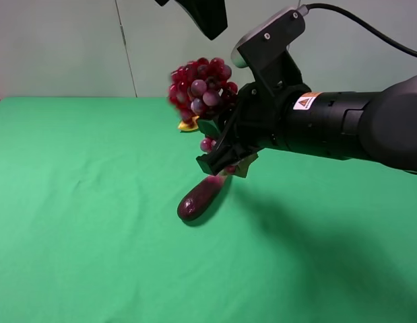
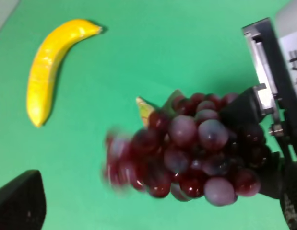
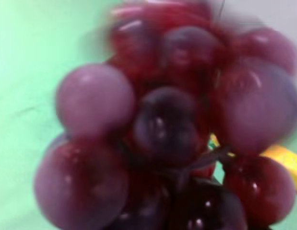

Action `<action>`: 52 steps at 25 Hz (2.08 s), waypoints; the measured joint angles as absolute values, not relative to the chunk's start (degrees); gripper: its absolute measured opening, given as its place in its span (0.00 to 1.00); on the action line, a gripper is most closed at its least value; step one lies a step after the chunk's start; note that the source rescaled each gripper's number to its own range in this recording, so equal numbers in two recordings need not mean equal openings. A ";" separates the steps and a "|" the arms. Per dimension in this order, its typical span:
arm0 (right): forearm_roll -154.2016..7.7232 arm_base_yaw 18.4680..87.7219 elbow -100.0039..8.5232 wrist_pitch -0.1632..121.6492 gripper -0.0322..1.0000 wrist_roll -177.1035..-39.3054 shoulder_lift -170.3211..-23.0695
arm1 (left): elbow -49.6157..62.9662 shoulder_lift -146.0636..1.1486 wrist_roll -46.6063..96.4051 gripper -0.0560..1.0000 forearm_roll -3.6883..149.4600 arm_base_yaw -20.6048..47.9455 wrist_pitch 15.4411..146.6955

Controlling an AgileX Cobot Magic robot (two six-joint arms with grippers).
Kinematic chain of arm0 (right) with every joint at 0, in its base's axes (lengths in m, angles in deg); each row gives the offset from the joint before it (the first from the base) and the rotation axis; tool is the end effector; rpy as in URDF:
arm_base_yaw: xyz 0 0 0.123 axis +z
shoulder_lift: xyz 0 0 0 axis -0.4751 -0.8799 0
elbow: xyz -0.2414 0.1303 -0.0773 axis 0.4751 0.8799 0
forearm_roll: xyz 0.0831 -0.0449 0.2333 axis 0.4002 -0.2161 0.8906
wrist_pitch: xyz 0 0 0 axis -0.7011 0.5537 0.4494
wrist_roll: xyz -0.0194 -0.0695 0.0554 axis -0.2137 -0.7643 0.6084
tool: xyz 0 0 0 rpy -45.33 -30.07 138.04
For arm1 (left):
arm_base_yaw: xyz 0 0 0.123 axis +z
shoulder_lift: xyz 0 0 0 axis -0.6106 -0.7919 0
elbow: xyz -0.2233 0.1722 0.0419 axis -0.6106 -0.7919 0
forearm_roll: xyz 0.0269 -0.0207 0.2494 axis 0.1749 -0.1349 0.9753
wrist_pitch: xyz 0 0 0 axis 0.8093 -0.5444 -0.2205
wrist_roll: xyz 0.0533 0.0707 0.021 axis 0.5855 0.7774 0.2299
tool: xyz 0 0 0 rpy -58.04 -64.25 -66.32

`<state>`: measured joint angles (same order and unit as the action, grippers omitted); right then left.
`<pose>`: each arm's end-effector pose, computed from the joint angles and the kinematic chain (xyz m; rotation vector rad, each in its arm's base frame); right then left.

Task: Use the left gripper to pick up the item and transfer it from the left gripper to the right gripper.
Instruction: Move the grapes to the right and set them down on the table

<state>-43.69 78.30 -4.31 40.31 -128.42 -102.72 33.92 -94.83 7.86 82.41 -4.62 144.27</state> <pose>0.1903 0.2095 0.2397 -0.8958 1.8418 0.3591 0.2607 -0.2446 0.4217 1.2190 2.1532 -0.2815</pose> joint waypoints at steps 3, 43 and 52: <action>-43.69 78.30 -4.31 40.31 0.03 -128.42 -102.72 | 33.92 -93.66 7.81 1.00 83.42 -4.62 144.27; -43.69 78.30 -4.31 40.31 0.03 -126.72 -102.72 | -10.95 -40.53 -17.98 1.00 97.91 4.04 144.27; -43.69 78.30 -4.31 40.37 0.03 -125.43 -102.72 | -29.60 -16.44 -18.59 1.00 95.01 4.04 144.22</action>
<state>-43.69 78.30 -4.31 40.37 -125.43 -102.72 -29.60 -16.44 -18.59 95.01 4.04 144.22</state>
